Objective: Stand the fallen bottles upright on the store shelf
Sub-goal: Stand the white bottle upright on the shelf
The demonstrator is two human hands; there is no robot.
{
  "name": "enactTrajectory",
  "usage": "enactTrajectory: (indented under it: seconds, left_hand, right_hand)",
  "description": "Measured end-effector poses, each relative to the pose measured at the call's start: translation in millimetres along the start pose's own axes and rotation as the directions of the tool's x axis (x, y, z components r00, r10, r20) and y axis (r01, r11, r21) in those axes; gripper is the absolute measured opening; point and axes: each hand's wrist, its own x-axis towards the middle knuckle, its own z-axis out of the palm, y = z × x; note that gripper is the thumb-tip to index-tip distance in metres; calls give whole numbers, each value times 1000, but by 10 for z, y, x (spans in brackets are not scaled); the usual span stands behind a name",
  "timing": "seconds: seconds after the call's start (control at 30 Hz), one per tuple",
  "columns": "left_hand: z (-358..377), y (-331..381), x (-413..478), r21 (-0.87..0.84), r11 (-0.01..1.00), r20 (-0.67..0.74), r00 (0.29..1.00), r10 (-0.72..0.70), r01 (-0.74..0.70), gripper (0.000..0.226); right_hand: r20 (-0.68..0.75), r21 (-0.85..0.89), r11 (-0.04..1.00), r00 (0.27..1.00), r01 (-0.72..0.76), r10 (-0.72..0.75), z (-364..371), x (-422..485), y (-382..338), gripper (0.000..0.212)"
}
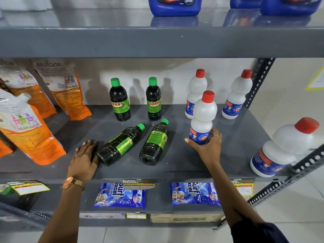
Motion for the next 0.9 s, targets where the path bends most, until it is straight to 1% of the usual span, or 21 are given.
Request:
enactTrajectory:
  seconds: [0.07, 0.17, 0.33, 0.47, 0.6, 0.7, 0.77, 0.9]
  left_hand:
    - [1, -5, 1, 5, 1000, 0, 1000, 0, 0, 50]
    - [7, -18, -5, 7, 1000, 5, 1000, 2, -2, 50]
    - [2, -24, -4, -9, 1000, 7, 1000, -2, 2, 50]
    - [0, -15, -13, -11, 1000, 1, 1000, -4, 4, 49]
    - [7, -7, -17, -8, 1000, 7, 1000, -5, 5, 48]
    - [1, -8, -27, 0, 1000, 22, 1000, -4, 4, 49]
    - [-4, -4, -32, 0, 1000, 30, 1000, -7, 7, 50]
    - [-8, 9, -26, 9, 1000, 29, 1000, -6, 6, 49]
  right_hand:
    - [62, 48, 999, 998, -5, 2, -54, -7, 63, 73]
    - [61, 0, 1000, 998, -27, 27, -59, -1, 82, 65]
    - [48, -58, 998, 998, -33, 36, -99, -42, 30, 67]
    - [47, -72, 996, 997, -49, 53, -248, -284, -14, 67]
    - [8, -48, 998, 999, -41, 41, -402, -656, -18, 63]
    - [-19, -14, 999, 999, -41, 40, -449, -875, -8, 67]
    - [-37, -13, 999, 999, -34, 33, -450, -950, -20, 71]
    - [-56, -4, 1000, 998, -28, 27, -438, -968, -56, 68]
